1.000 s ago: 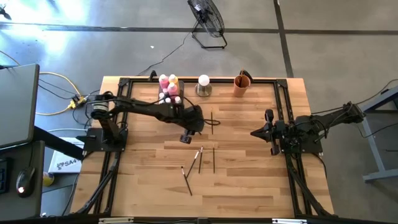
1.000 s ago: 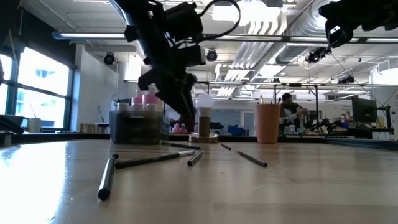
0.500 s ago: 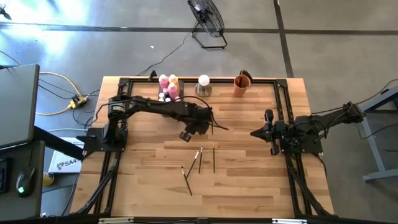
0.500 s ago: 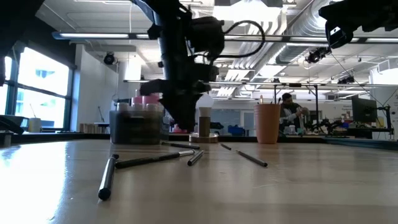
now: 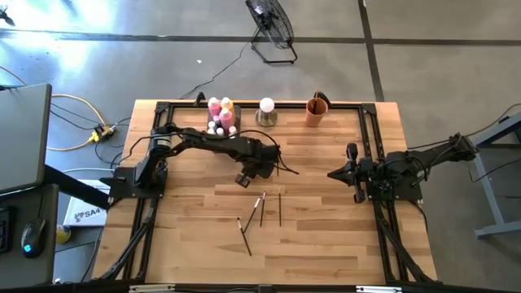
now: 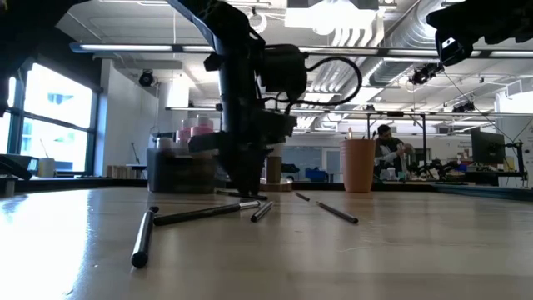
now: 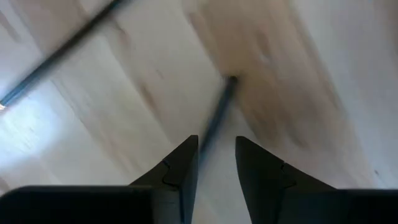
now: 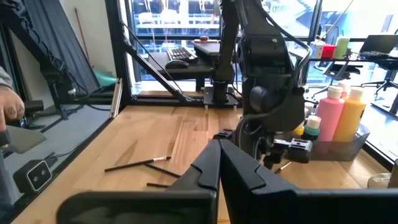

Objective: Pick & Place Paint Supplies
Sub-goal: Put the silver paintbrush into the orange cup

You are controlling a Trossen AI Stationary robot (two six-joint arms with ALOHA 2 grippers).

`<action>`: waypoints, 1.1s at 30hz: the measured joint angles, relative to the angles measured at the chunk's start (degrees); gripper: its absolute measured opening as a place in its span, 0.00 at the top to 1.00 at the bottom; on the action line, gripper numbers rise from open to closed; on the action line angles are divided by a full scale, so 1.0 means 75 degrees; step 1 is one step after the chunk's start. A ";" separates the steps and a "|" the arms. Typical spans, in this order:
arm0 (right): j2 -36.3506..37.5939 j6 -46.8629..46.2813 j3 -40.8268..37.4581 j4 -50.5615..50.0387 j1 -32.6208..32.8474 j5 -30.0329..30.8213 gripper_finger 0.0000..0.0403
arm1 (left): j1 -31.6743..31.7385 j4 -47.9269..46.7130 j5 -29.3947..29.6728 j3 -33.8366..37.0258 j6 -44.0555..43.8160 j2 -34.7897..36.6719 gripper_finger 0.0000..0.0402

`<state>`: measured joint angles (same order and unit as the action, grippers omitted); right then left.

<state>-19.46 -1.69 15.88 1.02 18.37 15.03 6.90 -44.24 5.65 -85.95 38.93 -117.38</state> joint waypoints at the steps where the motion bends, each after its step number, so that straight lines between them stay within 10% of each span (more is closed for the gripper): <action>1: 0.0000 0.0000 0.0000 0.0001 0.0000 0.0000 1.00 | 0.0000 0.0019 0.0060 -0.0002 -0.0012 -0.0026 0.74; 14: 0.0003 0.0000 0.0000 0.0006 0.0000 0.0000 1.00 | 0.0234 0.0348 -0.0901 -0.0004 -0.0307 -0.0078 0.76; 33: 0.0003 0.0000 0.0000 0.0009 0.0003 0.0000 1.00 | 0.0401 0.0122 0.0917 -0.0592 -0.0795 -0.0082 0.99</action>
<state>-19.44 -1.69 15.88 1.08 18.39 15.03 9.90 -43.33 12.52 -90.39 32.97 -117.99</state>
